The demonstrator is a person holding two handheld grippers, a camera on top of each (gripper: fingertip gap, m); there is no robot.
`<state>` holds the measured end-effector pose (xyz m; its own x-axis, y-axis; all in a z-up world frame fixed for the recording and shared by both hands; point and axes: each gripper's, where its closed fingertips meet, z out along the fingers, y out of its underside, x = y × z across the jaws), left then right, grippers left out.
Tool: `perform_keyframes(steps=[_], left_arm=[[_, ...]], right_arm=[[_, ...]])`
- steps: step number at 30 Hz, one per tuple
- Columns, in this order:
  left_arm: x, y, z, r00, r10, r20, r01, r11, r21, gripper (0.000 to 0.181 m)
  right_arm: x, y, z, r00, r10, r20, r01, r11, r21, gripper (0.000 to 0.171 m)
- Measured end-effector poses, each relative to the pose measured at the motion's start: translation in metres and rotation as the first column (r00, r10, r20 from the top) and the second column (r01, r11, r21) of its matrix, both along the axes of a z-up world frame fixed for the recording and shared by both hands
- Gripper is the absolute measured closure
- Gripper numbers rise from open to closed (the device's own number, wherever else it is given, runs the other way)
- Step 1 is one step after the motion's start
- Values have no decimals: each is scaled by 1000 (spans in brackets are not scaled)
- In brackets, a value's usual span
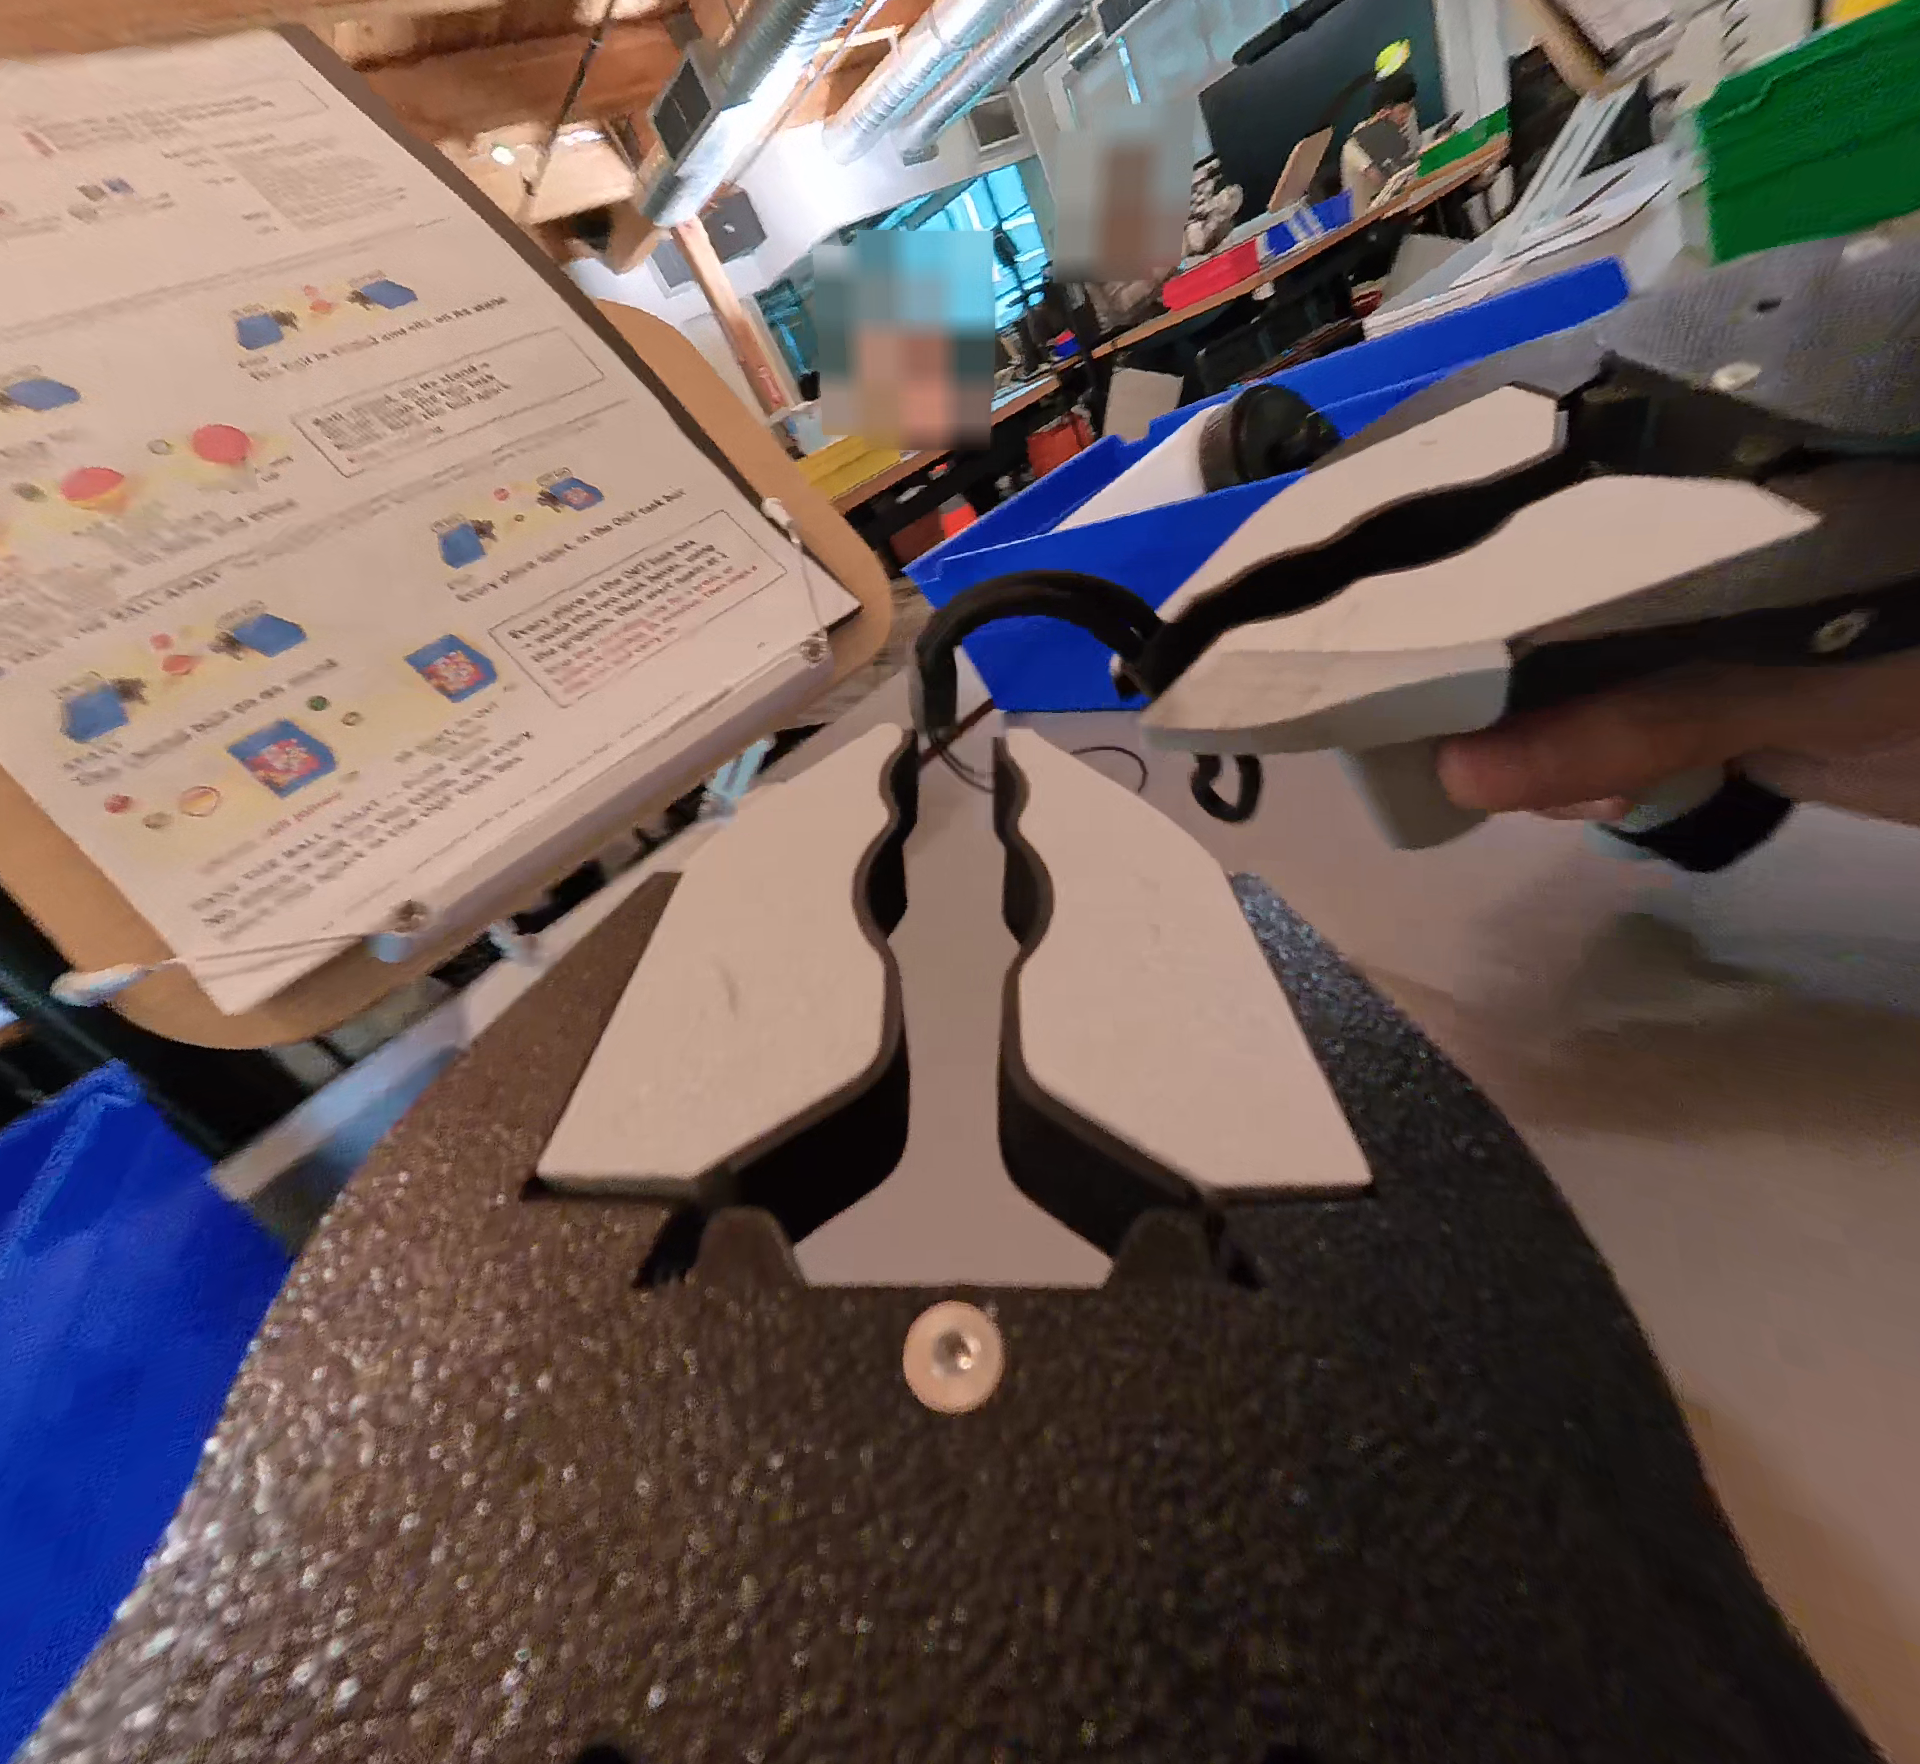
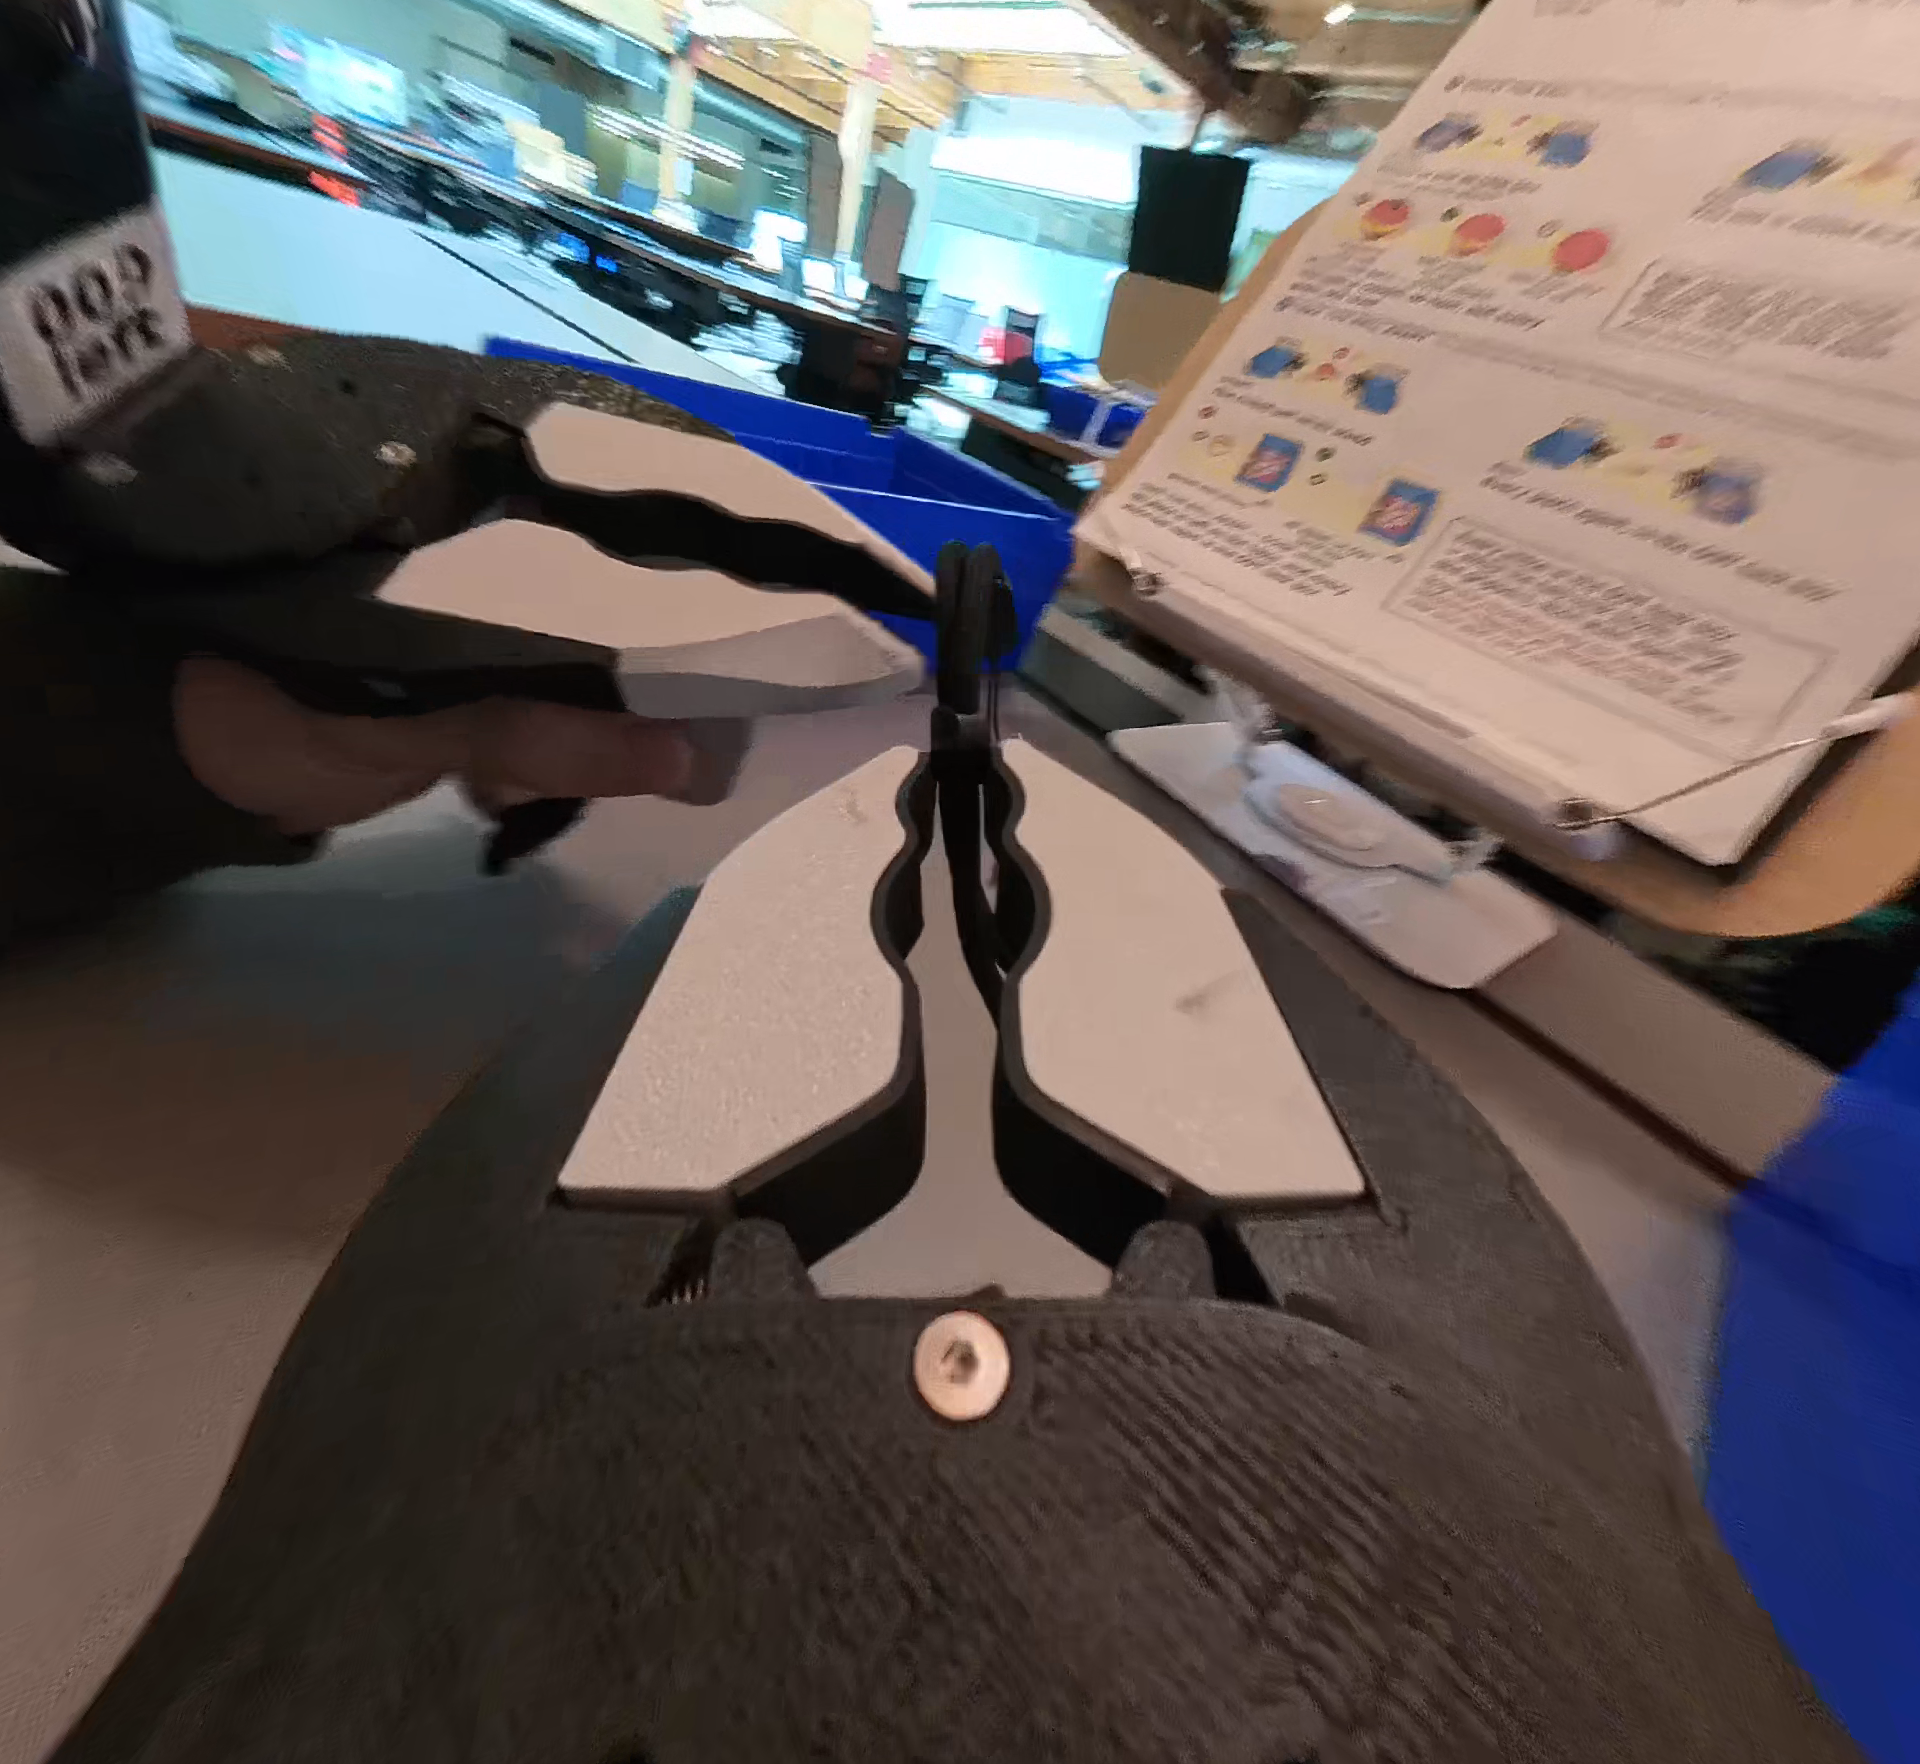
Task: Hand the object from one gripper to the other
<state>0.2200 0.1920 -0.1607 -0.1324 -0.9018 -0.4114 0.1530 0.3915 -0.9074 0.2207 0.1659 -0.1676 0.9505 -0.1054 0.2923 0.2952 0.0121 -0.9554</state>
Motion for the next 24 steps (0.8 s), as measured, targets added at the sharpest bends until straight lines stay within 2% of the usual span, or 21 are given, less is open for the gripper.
perform_keyframes(steps=[3, 5, 7, 10, 11, 12, 16, 18, 22, 24], left_arm=[[1, -2, -1, 994, -93, -49, 81, 976, -204, 158], [1, -3, 0, 979, -194, -63, 154, 907, -392, 157], [-2, -10, 3, 928, -368, -55, 264, 756, -599, 157], [-7, -14, 7, 813, -581, 13, 337, 452, -826, 156], [-7, -12, 6, 796, -605, 29, 330, 392, -859, 156], [-6, -10, 3, 793, -609, 26, 314, 371, -874, 156], [-3, -5, -6, 813, -582, -29, 257, 403, -878, 158], [-1, -7, -11, 811, -582, -59, 231, 412, -881, 165], [0, -10, -20, 812, -573, -109, 223, 478, -849, 173], [0, -7, -19, 830, -547, -108, 231, 514, -826, 174]], right_arm=[[15, -7, 6, 963, -169, 209, 169, 985, 14, 163], [18, -10, 8, 881, -247, 404, 263, 965, 17, 163], [16, -8, 5, 767, -261, 587, 322, 947, 0, 163], [7, 0, -4, 655, -211, 725, 341, 940, -34, 163], [6, 2, -5, 631, -199, 750, 344, 938, -41, 163], [5, 2, -7, 608, -190, 771, 351, 935, -46, 163], [7, 2, -8, 520, -167, 838, 375, 926, -48, 163], [8, 1, -9, 503, -163, 849, 384, 922, -51, 164], [9, 2, -12, 541, -154, 827, 378, 923, -75, 165], [9, 2, -18, 610, -144, 779, 354, 930, -104, 166]])
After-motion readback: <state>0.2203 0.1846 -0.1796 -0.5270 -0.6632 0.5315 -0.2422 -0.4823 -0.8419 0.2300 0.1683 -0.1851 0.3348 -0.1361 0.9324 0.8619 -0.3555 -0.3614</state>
